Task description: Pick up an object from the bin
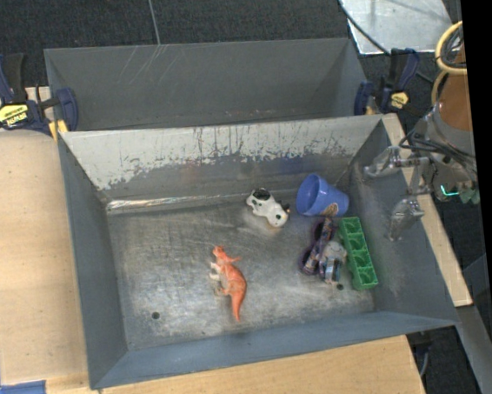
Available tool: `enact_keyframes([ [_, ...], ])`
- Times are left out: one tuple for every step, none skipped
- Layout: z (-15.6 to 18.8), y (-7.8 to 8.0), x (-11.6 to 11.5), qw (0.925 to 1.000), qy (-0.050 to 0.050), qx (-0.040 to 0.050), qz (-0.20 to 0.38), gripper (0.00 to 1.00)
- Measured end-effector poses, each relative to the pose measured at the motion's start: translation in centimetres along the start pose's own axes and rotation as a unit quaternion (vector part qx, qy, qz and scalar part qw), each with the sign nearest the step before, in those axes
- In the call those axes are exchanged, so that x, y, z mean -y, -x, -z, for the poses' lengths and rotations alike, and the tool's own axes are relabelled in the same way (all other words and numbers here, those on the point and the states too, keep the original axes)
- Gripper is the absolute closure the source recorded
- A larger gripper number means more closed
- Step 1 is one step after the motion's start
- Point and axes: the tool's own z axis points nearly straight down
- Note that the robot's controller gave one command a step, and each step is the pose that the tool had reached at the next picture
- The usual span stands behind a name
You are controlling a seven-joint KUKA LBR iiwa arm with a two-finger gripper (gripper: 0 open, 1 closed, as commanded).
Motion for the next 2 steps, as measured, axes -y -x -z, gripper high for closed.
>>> enact_keyframes([
  [0.4,0.1,-0.1,1.0,-0.001,0.0033,0.002,0.0],
  [-4.9,1.3,-0.3,0.99,-0.003,0.0075,0.141,0.0],
])
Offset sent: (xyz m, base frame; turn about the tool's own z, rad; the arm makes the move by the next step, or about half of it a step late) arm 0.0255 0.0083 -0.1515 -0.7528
